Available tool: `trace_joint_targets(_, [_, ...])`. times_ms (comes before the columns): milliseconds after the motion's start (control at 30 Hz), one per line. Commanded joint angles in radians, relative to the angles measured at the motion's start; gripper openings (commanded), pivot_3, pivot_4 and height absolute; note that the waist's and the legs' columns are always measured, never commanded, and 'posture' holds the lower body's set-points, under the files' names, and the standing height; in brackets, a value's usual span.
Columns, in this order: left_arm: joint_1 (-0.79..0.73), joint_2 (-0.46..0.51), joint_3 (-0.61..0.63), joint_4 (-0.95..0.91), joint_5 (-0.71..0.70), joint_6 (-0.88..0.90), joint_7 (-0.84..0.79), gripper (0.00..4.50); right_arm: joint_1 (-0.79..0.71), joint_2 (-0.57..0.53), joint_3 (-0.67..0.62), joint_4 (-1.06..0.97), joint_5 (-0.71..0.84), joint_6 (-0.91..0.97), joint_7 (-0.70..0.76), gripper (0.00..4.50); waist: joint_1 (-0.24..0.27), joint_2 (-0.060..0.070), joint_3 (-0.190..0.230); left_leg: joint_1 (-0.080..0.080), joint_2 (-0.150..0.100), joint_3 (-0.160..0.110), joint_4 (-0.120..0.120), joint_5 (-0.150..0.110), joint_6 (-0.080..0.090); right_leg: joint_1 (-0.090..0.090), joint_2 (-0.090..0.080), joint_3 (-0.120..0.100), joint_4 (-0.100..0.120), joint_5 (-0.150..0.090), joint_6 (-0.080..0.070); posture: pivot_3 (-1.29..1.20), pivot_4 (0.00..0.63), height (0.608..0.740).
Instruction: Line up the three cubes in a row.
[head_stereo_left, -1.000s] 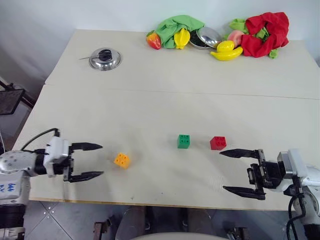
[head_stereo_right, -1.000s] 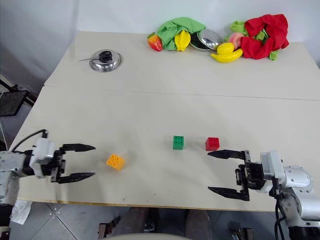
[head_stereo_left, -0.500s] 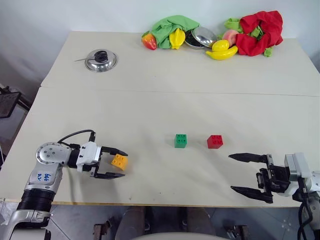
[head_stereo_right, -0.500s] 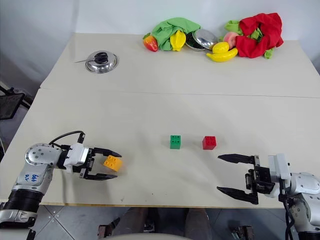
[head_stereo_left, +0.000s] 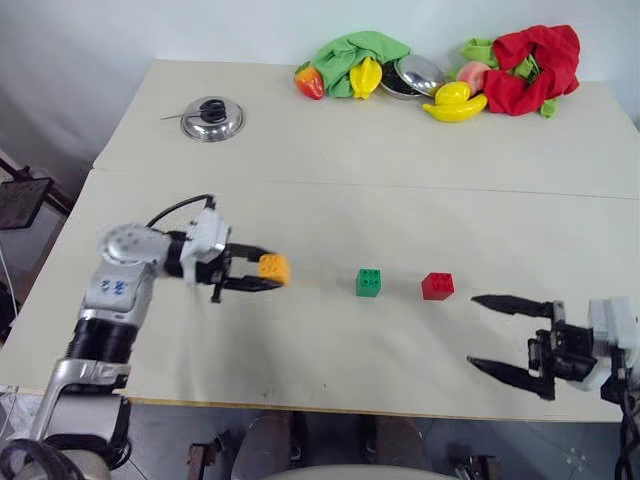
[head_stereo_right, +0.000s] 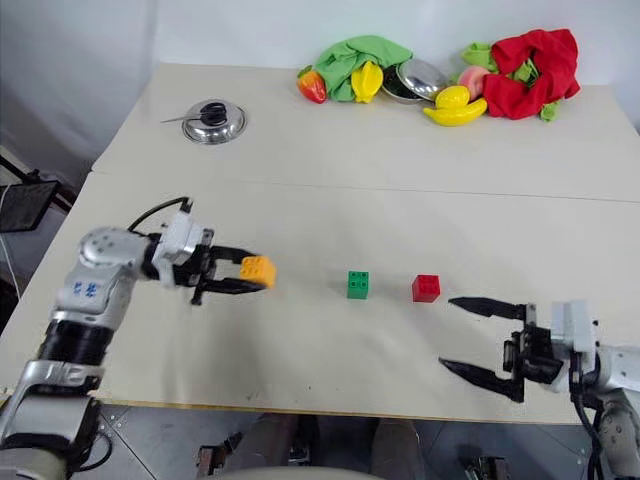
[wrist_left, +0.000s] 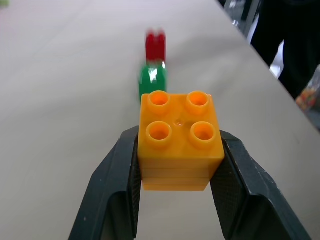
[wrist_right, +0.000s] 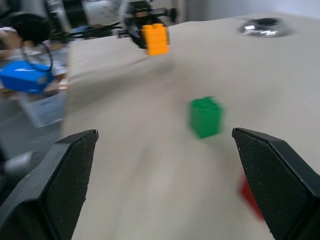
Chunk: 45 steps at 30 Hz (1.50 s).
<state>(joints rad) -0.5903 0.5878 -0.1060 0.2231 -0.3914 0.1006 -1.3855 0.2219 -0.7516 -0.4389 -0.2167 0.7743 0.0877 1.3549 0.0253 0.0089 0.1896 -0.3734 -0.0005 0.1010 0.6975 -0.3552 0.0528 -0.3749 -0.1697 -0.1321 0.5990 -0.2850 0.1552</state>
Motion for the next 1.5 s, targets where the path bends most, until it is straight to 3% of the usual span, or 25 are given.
trace_joint_targets(33, [-0.018,-0.05,-0.053,0.061,0.086,-0.018,0.071,1.51,-0.007,0.033,-0.05,-0.036,0.035,-0.003,-0.053,4.5,-0.003,0.0,0.0,0.0,0.0,0.001,-0.001,0.0,0.0,0.0,0.001,0.0,-0.001,0.0,0.0,0.0,0.15,0.74])
trace_joint_targets(267, [-0.066,-0.117,-0.088,0.222,0.212,-0.111,0.175,1.51,0.028,0.087,-0.051,-0.045,0.013,-0.037,-0.052,4.5,0.001,0.0,0.0,0.0,0.001,0.001,0.0,0.0,-0.001,0.0,0.004,0.0,-0.003,0.0,0.0,0.0,0.15,0.74])
trace_joint_targets(700, [-0.129,-0.102,-0.112,0.376,0.235,-0.229,0.011,1.51,0.048,0.081,-0.043,0.04,-0.006,-0.079,0.055,4.5,-0.001,0.0,0.0,0.0,0.002,0.001,0.0,0.0,0.0,0.0,0.003,0.0,-0.003,0.0,0.001,0.0,0.15,0.74])
trace_joint_targets(967, [-0.168,-0.096,-0.117,0.445,0.273,-0.253,-0.009,1.51,0.034,0.079,-0.043,0.091,-0.019,-0.1,0.097,4.5,-0.005,0.0,0.0,0.0,0.003,0.002,0.0,0.0,0.0,0.0,0.003,0.0,-0.002,0.0,0.001,0.0,0.15,0.74])
trace_joint_targets(1100, [-0.152,-0.09,-0.105,0.398,0.263,-0.22,-0.007,2.72,0.034,0.082,-0.042,0.109,-0.023,-0.112,0.113,4.5,-0.004,0.0,0.0,0.0,0.003,0.002,0.0,0.0,0.0,0.0,0.003,0.0,-0.002,0.0,0.001,0.0,0.15,0.74])
trace_joint_targets(1267, [-0.086,-0.027,-0.009,0.288,0.153,-0.182,-0.069,4.17,0.025,0.066,-0.065,0.15,-0.022,-0.129,0.141,4.5,-0.006,0.0,0.0,-0.001,0.003,0.001,0.0,0.0,0.0,0.0,0.003,0.0,-0.002,0.0,0.001,0.0,0.15,0.74])
trace_joint_targets(1400, [0.075,0.082,0.133,0.176,0.018,-0.173,-0.132,4.17,0.026,0.04,-0.105,0.202,-0.017,-0.148,0.176,4.5,-0.024,0.0,0.0,0.0,0.004,0.001,0.0,0.0,0.0,-0.001,0.003,0.001,-0.002,0.0,0.0,0.0,0.15,0.74])
trace_joint_targets(1500, [0.222,0.13,0.24,0.062,-0.045,-0.123,-0.07,4.17,0.015,0.036,-0.12,0.236,-0.015,-0.163,0.189,4.5,-0.028,0.0,0.0,0.0,0.004,0.0,0.0,0.0,-0.001,0.0,0.003,0.0,-0.003,0.0,0.0,0.0,0.15,0.74])
